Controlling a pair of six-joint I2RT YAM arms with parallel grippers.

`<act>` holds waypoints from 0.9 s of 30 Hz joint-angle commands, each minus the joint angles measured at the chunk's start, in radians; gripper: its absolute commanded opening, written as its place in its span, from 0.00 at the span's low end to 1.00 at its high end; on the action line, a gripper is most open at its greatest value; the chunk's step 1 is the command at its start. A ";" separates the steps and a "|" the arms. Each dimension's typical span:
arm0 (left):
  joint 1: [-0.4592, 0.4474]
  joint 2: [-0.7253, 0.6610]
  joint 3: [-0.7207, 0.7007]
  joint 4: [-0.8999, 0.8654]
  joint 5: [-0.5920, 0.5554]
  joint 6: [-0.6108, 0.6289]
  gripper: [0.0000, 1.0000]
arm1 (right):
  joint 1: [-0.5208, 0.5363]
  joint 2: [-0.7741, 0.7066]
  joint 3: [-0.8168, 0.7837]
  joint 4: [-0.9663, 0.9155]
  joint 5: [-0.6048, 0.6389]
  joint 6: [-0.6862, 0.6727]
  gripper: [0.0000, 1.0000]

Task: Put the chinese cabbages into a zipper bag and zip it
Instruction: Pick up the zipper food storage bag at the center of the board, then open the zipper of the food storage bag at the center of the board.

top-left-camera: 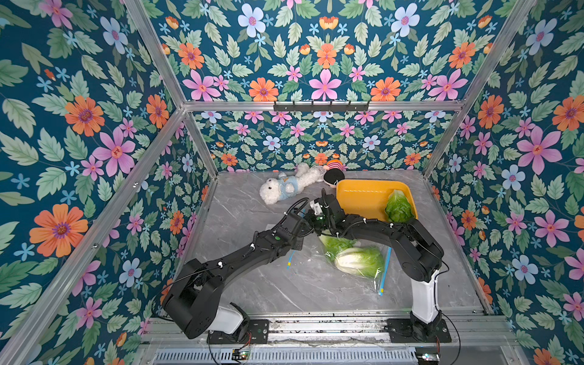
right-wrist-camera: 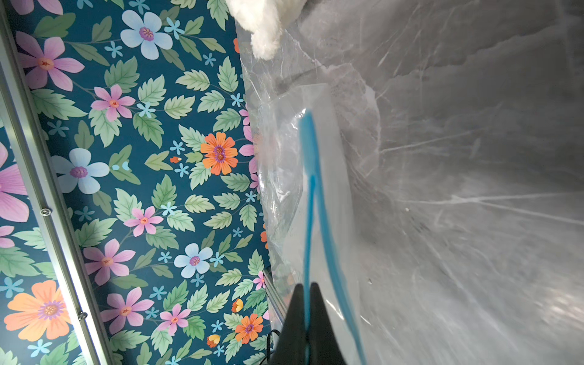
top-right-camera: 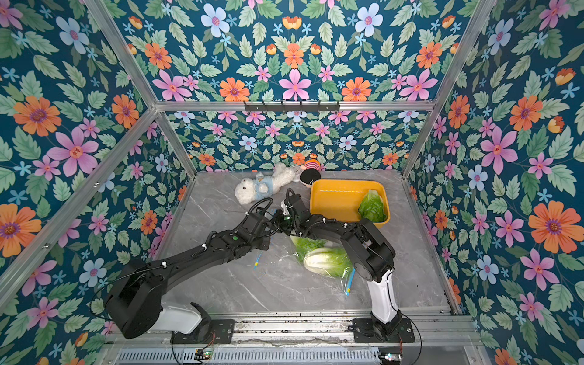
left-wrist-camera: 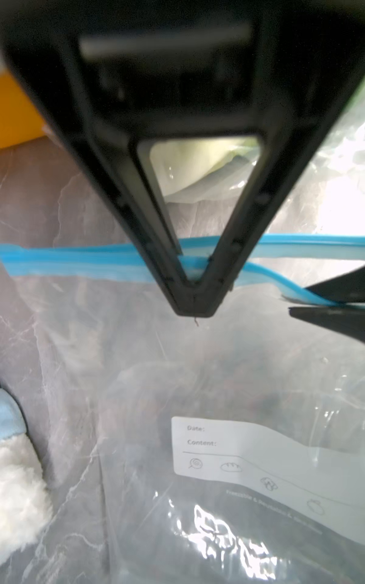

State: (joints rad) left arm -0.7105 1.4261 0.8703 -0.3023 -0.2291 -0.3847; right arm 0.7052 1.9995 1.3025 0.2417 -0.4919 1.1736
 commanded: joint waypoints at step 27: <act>0.004 -0.107 0.236 -0.121 0.080 0.035 0.00 | 0.044 -0.262 0.065 -0.427 0.176 -0.337 0.52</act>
State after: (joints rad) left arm -0.7078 1.3293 1.0931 -0.4263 -0.1738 -0.3569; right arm 0.7490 1.7317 1.3598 -0.1829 -0.3115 0.8520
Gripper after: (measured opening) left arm 0.049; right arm 0.516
